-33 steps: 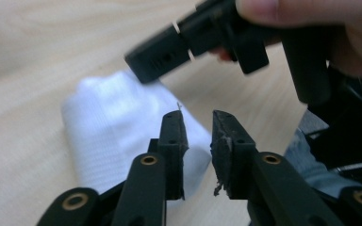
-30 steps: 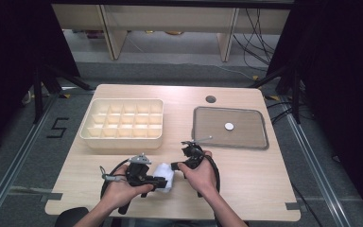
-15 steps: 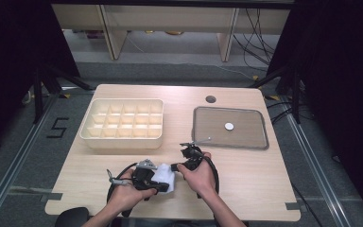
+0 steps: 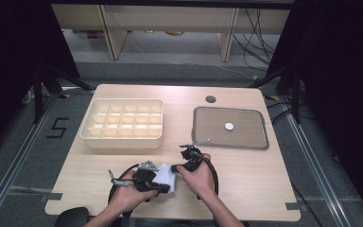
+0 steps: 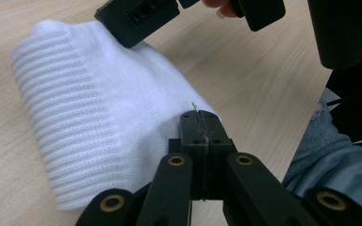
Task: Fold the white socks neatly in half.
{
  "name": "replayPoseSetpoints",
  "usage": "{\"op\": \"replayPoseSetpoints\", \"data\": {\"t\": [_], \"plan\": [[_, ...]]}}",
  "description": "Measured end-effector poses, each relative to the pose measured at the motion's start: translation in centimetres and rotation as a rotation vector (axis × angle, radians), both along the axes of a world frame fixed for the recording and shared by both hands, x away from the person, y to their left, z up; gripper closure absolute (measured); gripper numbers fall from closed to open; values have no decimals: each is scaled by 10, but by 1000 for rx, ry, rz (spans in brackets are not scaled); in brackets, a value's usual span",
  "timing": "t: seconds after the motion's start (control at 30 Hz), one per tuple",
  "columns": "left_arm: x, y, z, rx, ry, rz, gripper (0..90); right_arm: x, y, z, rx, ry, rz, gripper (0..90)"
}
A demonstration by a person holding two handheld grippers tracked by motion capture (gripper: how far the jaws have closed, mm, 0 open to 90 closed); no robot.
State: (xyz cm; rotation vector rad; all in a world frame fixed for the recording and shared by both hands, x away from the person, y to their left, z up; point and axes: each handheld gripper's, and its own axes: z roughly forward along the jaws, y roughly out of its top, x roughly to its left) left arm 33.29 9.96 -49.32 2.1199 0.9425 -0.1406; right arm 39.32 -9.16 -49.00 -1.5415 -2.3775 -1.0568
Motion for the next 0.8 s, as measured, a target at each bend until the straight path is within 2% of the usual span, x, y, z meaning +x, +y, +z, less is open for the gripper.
{"op": "replayPoseSetpoints", "data": {"t": [0.03,0.1,0.13,0.17,0.2,0.27,0.33,0.37,0.4,0.43,0.47,0.5,0.53,0.6,0.67,0.7,0.73,0.77,0.8], "plan": [[0,0,2,26,-2,2,898,-1,0,0,-1,-1,-2,881],[-1,0,1,19,-5,2,898,0,-1,0,-6,0,-3,868],[-1,0,1,18,-5,2,898,-1,-2,1,4,-15,-2,841],[-1,0,1,19,-5,2,898,-2,-2,3,-2,-10,-23,809],[-1,0,2,25,-2,2,898,-2,-3,4,10,-40,-9,781],[-1,0,2,24,0,3,898,-6,-4,10,-2,-49,-26,773],[-1,0,2,22,0,3,898,-11,-3,16,-1,-54,-37,807],[-1,0,1,20,0,5,898,-12,-4,18,-16,-71,-33,831],[-1,0,1,19,-1,5,898,-15,-2,21,-3,-95,-25,853],[-1,0,2,19,-2,5,898,-16,-2,24,-14,-87,-31,871],[-1,0,2,19,-2,5,898,-17,-1,26,2,-123,-8,890],[-1,0,2,20,-1,8,898,-18,-1,28,-6,-139,8,900],[-1,0,2,20,-1,9,897,-19,1,29,8,-127,18,900],[-1,0,2,20,-2,8,897,-20,4,28,2,-93,46,900],[-1,0,2,19,-3,9,897,-19,7,23,-25,-104,71,900],[-1,-1,1,-4,-8,12,897,-18,8,19,-26,-101,89,900],[-1,0,1,-4,-5,9,896,-18,9,17,-37,-92,104,900],[0,0,1,-10,1,5,896,-18,9,15,-48,-72,94,900],[0,0,1,-11,2,7,896,-17,10,12,-38,-72,105,900]]}}
